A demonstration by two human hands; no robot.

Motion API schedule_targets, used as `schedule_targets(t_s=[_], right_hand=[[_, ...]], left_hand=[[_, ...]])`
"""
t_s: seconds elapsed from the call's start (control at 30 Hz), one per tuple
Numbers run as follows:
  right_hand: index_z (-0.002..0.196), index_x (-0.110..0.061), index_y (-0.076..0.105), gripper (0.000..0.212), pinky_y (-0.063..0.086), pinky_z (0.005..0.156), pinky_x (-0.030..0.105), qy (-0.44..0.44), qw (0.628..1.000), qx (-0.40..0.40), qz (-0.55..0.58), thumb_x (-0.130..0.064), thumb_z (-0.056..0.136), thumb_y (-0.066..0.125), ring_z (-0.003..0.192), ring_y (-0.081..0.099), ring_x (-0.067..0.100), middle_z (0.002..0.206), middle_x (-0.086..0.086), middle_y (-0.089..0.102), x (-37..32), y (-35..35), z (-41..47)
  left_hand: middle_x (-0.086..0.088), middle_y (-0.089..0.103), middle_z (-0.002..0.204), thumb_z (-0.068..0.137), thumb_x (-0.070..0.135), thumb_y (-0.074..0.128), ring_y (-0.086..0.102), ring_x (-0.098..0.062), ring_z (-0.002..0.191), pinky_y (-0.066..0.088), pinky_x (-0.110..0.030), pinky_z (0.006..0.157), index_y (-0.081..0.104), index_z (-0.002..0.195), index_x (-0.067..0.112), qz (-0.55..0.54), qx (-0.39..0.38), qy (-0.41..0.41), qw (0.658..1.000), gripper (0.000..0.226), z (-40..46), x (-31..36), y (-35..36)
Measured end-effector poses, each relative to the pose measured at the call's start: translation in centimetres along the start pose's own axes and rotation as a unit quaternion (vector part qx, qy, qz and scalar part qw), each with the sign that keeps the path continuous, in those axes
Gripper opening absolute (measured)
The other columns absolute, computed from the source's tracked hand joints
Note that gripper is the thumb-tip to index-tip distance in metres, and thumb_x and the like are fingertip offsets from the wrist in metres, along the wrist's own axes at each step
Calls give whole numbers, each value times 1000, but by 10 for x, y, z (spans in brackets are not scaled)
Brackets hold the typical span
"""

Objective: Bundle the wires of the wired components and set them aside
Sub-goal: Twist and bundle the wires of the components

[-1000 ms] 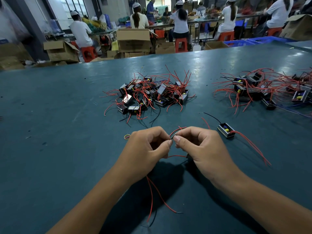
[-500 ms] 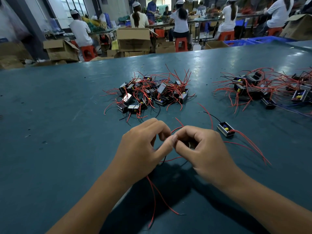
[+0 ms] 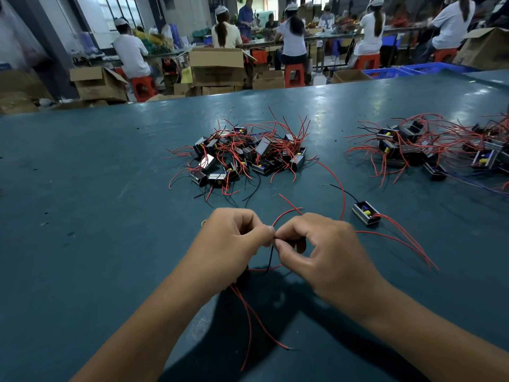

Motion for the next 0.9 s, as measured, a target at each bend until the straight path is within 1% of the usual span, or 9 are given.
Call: schedule_targets(t_s=[0.07, 0.1, 0.13, 0.2, 0.3, 0.4, 0.53, 0.67, 0.9], right_hand=[[80, -17, 70, 3, 44, 66, 21, -14, 1000, -4, -26, -17, 81, 68, 68, 54, 6, 71, -12, 62, -2, 2, -1], [79, -18, 70, 3, 43, 66, 19, -9, 1000, -3, -23, -16, 81, 68, 68, 54, 5, 70, -13, 61, -1, 2, -1], [78, -19, 69, 5, 43, 65, 17, 3, 1000, -1, -10, -15, 81, 68, 67, 55, 5, 69, -14, 61, 2, 1, 0], [77, -20, 69, 7, 44, 62, 18, 31, 999, 1, 25, -16, 82, 68, 65, 57, 6, 66, -14, 61, 9, -1, 1], [75, -20, 70, 11, 44, 60, 16, 50, 997, -4, 55, -12, 82, 70, 61, 57, 5, 63, -14, 62, 16, -2, 3], [75, -18, 70, 13, 43, 62, 14, 56, 995, -22, 75, -7, 83, 71, 61, 58, 4, 63, -14, 63, 18, -2, 4], [75, -15, 71, 13, 41, 65, 10, 25, 995, -50, 78, -4, 81, 71, 62, 57, 2, 66, -10, 66, 14, -1, 5], [77, -15, 71, 6, 41, 65, 9, 9, 993, -71, 91, -11, 82, 71, 64, 57, 3, 68, -9, 66, 11, 1, 4], [75, -15, 70, 8, 42, 61, 14, 3, 993, -81, 83, -11, 82, 71, 61, 55, 5, 66, -8, 64, 8, 1, 4]], left_hand=[[6, 45, 46, 87, 16, 68, 30, -5, 39, 24, -19, 41, 64, 59, 10, -34, -1, -49, 998, 29, -1, -7, 3], [7, 45, 46, 88, 16, 68, 31, -4, 39, 24, -18, 41, 63, 59, 10, -33, -1, -43, 999, 30, -1, -5, 3], [9, 46, 46, 89, 18, 69, 33, -3, 40, 26, -16, 42, 63, 60, 12, -13, -1, -12, 1000, 30, -2, 2, 1], [12, 52, 54, 90, 26, 69, 41, -3, 47, 32, -17, 47, 65, 67, 20, 103, 3, 112, 988, 25, -7, 22, -2], [14, 60, 77, 90, 33, 60, 48, -3, 65, 48, -32, 59, 69, 84, 26, 292, 15, 273, 917, 12, -21, 47, 0], [11, 65, 90, 91, 17, 65, 59, -7, 78, 53, -34, 67, 76, 97, 20, 253, -13, 342, 905, 13, -22, 48, -6], [5, 65, 97, 88, 19, 72, 62, -12, 88, 51, -28, 77, 78, 103, 17, 179, -21, 345, 921, 16, -13, 45, -17], [7, 65, 93, 88, 24, 74, 60, -19, 81, 49, -43, 72, 79, 92, 18, 225, -21, 372, 900, 9, -13, 46, -10], [8, 66, 91, 93, 36, 66, 60, -19, 80, 47, -45, 68, 76, 87, 20, 279, -14, 402, 872, 19, -19, 50, -6]])
Point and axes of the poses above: each hand's wrist, its own z-axis towards the middle knuckle, its own y-axis out of the palm, x = y × z, the point moved 8 cm from there along z, towards the middle knuckle
